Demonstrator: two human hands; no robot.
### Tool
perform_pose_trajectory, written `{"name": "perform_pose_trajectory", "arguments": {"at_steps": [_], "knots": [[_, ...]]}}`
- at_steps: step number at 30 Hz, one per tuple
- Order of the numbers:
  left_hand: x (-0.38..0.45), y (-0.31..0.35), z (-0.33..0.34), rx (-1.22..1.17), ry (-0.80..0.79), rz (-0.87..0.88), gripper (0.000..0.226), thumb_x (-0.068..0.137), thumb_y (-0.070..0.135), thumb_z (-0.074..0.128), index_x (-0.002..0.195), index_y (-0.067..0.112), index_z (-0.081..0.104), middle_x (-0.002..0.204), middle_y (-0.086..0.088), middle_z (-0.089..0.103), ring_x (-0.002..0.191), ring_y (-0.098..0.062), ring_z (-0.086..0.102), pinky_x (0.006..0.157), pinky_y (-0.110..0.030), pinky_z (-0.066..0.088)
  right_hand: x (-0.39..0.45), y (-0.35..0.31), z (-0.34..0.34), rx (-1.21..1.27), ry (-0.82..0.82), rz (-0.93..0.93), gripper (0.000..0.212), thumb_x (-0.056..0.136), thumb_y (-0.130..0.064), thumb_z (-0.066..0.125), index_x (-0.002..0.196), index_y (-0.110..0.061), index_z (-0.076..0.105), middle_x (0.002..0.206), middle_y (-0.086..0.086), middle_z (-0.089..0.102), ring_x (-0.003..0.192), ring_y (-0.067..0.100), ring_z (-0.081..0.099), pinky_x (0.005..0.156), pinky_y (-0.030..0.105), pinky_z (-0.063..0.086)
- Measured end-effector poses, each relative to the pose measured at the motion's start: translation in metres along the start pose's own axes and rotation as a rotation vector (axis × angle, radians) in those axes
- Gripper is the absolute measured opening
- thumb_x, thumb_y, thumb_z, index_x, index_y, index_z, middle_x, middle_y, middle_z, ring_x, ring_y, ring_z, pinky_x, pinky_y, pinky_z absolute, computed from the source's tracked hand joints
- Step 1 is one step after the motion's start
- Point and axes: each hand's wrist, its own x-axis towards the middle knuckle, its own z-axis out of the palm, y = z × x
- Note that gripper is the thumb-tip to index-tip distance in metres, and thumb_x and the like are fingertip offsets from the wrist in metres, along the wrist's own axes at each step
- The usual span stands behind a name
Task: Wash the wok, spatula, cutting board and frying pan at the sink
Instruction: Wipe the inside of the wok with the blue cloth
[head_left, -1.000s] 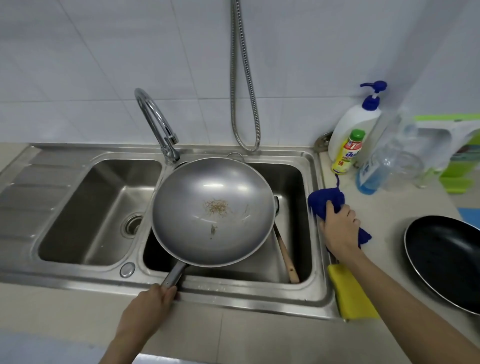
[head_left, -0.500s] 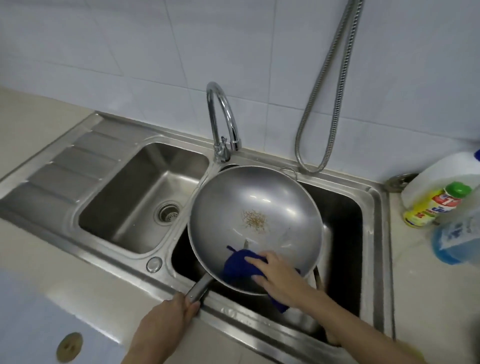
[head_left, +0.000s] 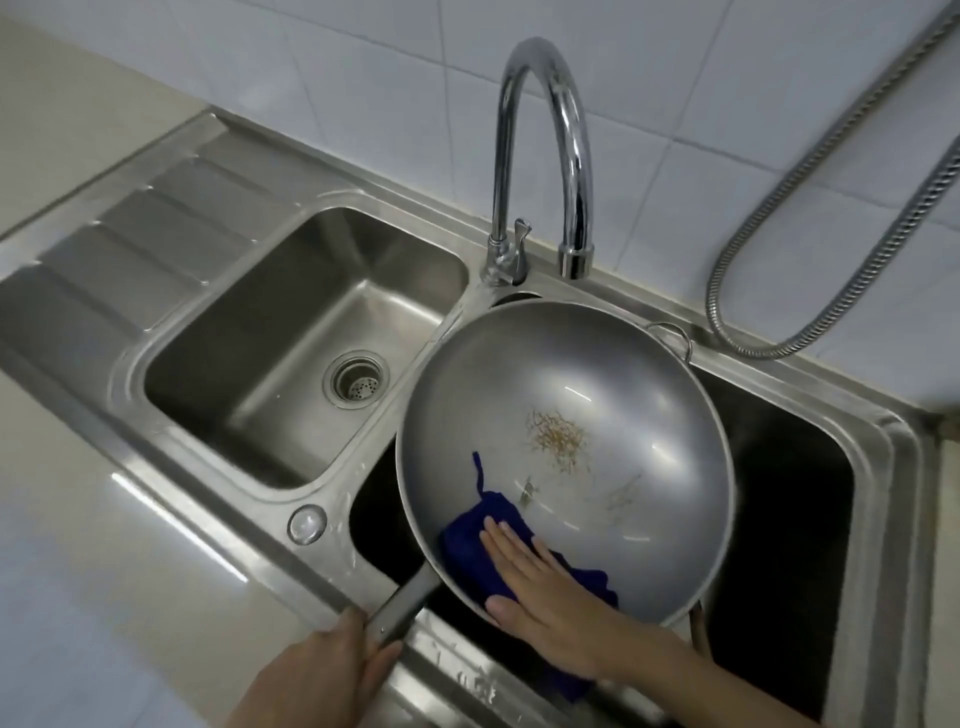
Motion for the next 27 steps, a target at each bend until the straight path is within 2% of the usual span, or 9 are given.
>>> {"name": "perform_pose_trajectory", "arguments": {"at_steps": [2, 4, 6, 10, 16, 19, 22, 25, 27], "knots": [[-0.001, 0.001, -0.005, 0.004, -0.048, -0.023, 0.123, 0.025, 0.099, -0.013, 0.112, 0.029, 0.040, 0.114, 0.000, 0.067, 0.105, -0.015, 0.064, 0.077, -0.023, 0.045, 0.003, 0.013, -0.004, -0.045, -0.030, 0.009, 0.064, 0.101, -0.050, 0.016, 0.148, -0.024, -0.019, 0.150, -0.018, -0.031, 0.135, -0.005, -0.031, 0.112, 0.021, -0.019], [0.000, 0.000, -0.005, -0.019, -0.066, -0.041, 0.137, 0.012, 0.093, -0.025, 0.115, 0.029, 0.040, 0.114, 0.001, 0.067, 0.106, -0.013, 0.064, 0.079, -0.022, 0.046, 0.005, 0.035, -0.008, -0.180, -0.031, 0.034, 0.066, 0.098, -0.053, 0.011, 0.146, -0.024, -0.023, 0.149, -0.015, -0.035, 0.135, -0.002, -0.034, 0.114, 0.025, -0.019], [0.002, 0.000, -0.008, -0.030, -0.088, -0.059, 0.141, 0.010, 0.092, -0.027, 0.119, 0.031, 0.038, 0.115, 0.000, 0.067, 0.107, -0.012, 0.063, 0.077, -0.019, 0.045, 0.005, 0.072, -0.015, -0.374, 0.051, 0.060, 0.066, 0.096, -0.055, 0.006, 0.148, -0.020, -0.019, 0.153, -0.007, -0.030, 0.141, 0.008, -0.027, 0.116, 0.030, -0.016], [0.002, -0.002, -0.006, -0.038, -0.075, -0.071, 0.142, 0.010, 0.089, -0.033, 0.122, 0.035, 0.036, 0.111, 0.001, 0.067, 0.108, -0.012, 0.063, 0.076, -0.019, 0.044, 0.004, 0.135, -0.064, -0.743, 0.367, 0.249, 0.067, 0.096, -0.048, 0.022, 0.148, -0.005, 0.023, 0.156, 0.011, 0.024, 0.145, 0.026, 0.021, 0.114, 0.044, 0.015], [0.003, -0.005, -0.003, -0.031, -0.059, -0.075, 0.142, 0.011, 0.089, -0.034, 0.122, 0.034, 0.037, 0.112, 0.001, 0.066, 0.106, -0.013, 0.064, 0.082, -0.023, 0.048, 0.029, 0.153, -0.108, -0.891, 0.470, 0.323, 0.063, 0.095, -0.038, 0.020, 0.149, -0.006, 0.023, 0.157, 0.015, 0.018, 0.146, 0.031, 0.013, 0.117, 0.052, 0.013], [0.001, -0.002, -0.008, -0.026, -0.069, -0.077, 0.143, 0.010, 0.088, -0.034, 0.121, 0.033, 0.038, 0.114, 0.000, 0.066, 0.107, -0.015, 0.064, 0.083, -0.025, 0.048, 0.054, 0.121, -0.066, -0.667, 0.345, 0.137, 0.058, 0.097, -0.042, 0.024, 0.147, -0.013, 0.026, 0.154, 0.010, 0.029, 0.146, 0.022, 0.012, 0.114, 0.046, 0.012], [0.000, 0.002, -0.011, -0.010, -0.075, -0.080, 0.145, 0.009, 0.087, -0.035, 0.121, 0.031, 0.039, 0.115, 0.000, 0.065, 0.107, -0.016, 0.063, 0.084, -0.026, 0.048, 0.069, 0.058, -0.022, -0.167, 0.341, -0.048, 0.054, 0.100, -0.050, 0.012, 0.149, -0.028, 0.006, 0.159, -0.008, 0.000, 0.142, -0.001, -0.020, 0.117, 0.032, -0.009], [-0.003, 0.002, -0.013, 0.002, -0.079, -0.070, 0.146, 0.011, 0.087, -0.035, 0.121, 0.028, 0.040, 0.115, -0.001, 0.066, 0.107, -0.017, 0.064, 0.087, -0.028, 0.049, 0.066, -0.012, -0.007, 0.479, 0.235, -0.071, 0.045, 0.104, -0.034, 0.024, 0.144, -0.043, 0.006, 0.149, -0.035, -0.005, 0.137, -0.016, -0.013, 0.114, 0.019, -0.012], [-0.005, 0.003, -0.015, -0.014, -0.057, -0.042, 0.145, 0.013, 0.088, -0.035, 0.122, 0.028, 0.040, 0.116, -0.001, 0.065, 0.108, -0.017, 0.063, 0.088, -0.029, 0.049, 0.058, -0.026, -0.002, 0.660, 0.225, -0.073, 0.045, 0.103, -0.036, 0.028, 0.143, -0.050, 0.011, 0.147, -0.041, 0.002, 0.138, -0.017, -0.005, 0.116, 0.022, -0.007]]}}
